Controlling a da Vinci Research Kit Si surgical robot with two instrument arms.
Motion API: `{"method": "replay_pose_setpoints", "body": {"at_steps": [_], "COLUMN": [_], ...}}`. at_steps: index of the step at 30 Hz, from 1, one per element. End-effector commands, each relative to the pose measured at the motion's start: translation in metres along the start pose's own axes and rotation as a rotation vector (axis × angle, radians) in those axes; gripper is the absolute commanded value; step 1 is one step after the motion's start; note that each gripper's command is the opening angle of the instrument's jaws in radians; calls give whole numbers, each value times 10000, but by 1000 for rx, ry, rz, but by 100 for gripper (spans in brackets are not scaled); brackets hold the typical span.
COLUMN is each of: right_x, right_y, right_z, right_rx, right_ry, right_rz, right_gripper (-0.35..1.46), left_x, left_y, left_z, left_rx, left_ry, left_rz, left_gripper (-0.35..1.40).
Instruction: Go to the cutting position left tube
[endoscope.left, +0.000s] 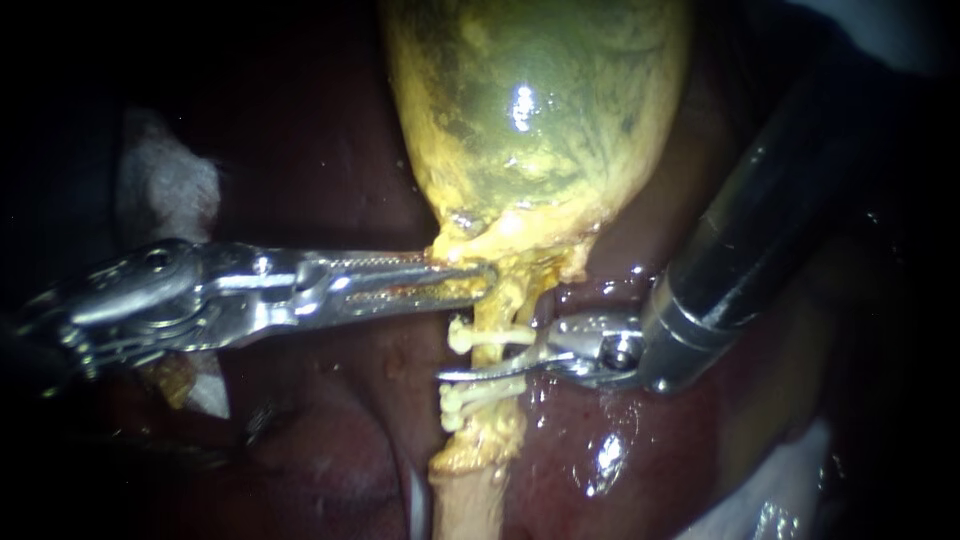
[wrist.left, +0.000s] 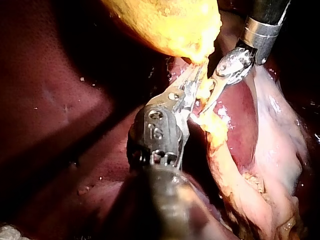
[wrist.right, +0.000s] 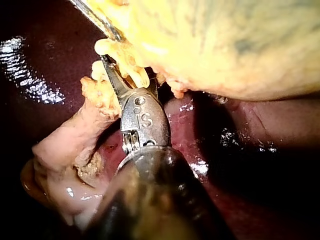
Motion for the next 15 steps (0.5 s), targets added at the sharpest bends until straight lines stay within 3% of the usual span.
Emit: {"method": "replay_pose_setpoints", "body": {"at_steps": [1,15], "right_x": [1,3], "right_y": [1,-2], "right_z": [1,13], "right_rx": [-1,4], "right_ry": [-1,19], "right_rz": [1,1], "right_gripper": [113,101], "left_x": [0,0], "left_y": [0,1], "left_z": [0,0], "left_rx": [-1,-3], "left_ry": [0,-1], "left_rz": [0,0], "left_gripper": [-35,-35]}}
